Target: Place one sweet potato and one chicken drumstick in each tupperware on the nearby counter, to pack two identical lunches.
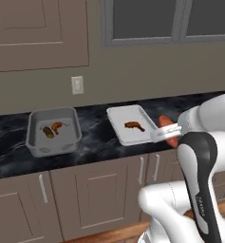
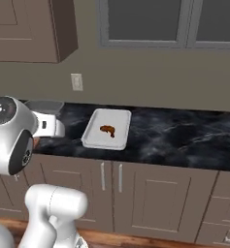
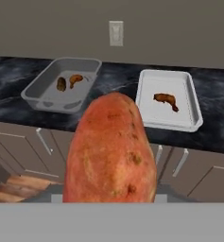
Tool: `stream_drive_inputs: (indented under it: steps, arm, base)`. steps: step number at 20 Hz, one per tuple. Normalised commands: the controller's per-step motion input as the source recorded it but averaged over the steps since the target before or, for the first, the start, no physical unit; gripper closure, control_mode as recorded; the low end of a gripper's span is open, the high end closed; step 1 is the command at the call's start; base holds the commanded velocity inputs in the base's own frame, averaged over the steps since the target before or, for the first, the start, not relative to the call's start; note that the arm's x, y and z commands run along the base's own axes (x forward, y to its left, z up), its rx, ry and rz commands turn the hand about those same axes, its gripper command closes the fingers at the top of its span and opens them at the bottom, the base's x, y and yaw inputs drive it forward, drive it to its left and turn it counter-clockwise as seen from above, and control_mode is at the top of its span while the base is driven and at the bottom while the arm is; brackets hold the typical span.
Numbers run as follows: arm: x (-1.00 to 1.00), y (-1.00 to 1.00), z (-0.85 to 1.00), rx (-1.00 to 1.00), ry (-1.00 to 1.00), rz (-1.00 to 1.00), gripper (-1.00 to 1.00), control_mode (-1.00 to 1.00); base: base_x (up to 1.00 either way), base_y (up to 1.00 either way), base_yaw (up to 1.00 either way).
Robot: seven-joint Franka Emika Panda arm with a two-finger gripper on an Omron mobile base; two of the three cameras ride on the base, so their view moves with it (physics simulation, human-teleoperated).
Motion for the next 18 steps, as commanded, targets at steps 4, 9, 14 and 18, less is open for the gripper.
stream_drive_inputs:
  steps: [4,9,14,18]
  arm:
    - [0.0,0.0,0.0,0.0,0.0,0.0,1.0,1.0]
    - [0.0,0.0,0.0,0.0,0.0,0.0,1.0,1.0]
    - [0.0,0.0,0.0,0.0,0.0,0.0,1.0,1.0]
    - [0.0,0.0,0.0,0.0,0.0,0.0,1.0,1.0]
  base:
    - [0.42,-0.06,0.0]
    - [0.46,-0.14,0.0]
    - [0.68,-0.05,0.0]
    - [0.73,-0.09,0.0]
